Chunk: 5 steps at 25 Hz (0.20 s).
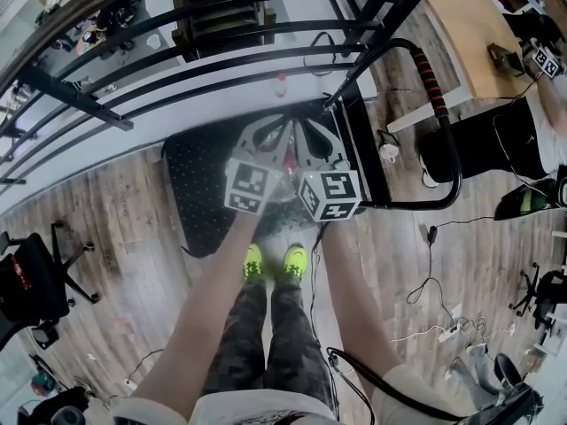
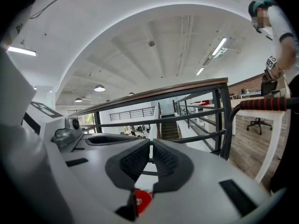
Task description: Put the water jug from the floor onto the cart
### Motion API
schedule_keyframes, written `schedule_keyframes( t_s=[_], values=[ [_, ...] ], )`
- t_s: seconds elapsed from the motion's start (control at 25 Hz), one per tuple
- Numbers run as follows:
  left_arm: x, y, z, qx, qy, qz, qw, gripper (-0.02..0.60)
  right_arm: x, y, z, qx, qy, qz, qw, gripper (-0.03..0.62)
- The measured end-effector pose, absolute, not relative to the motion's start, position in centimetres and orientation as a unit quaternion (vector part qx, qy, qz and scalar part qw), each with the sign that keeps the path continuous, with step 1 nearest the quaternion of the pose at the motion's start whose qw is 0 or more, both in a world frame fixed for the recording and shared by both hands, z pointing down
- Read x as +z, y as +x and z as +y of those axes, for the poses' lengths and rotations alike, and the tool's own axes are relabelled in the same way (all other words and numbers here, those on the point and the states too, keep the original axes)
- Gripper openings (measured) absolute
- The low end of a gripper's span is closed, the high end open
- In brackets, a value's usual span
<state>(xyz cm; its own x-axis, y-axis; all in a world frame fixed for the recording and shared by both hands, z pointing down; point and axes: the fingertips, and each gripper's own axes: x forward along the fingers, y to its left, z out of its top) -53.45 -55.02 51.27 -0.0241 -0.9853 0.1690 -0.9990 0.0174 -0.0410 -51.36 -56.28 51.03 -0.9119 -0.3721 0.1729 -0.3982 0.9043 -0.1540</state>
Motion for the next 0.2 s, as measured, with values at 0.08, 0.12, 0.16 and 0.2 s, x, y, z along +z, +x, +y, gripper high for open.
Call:
schedule_keyframes(
  t_s=[0.08,0.12,0.16,0.2],
  values=[
    [51.25,-53.62,-54.88,0.073,0.696,-0.712,0.047,0.028,51.08,-51.46,-56.18,0.095,0.197,-0.973,0.071,0.031],
    [51.28,-53.72,-54.84,0.074,0.696,-0.713,0.047,0.028,51.15,-51.52,-56.17,0.095,0.197,-0.973,0.072,0.031],
    [51.33,-53.83,-54.81,0.074,0.696,-0.713,0.047,0.028,51.22,-51.59,-56.16,0.096,0.197,-0.973,0.073,0.031],
    [51.38,-53.95,-54.79,0.075,0.696,-0.713,0.047,0.028,51.30,-51.66,-56.17,0.096,0.197,-0.973,0.074,0.031]
  ],
)
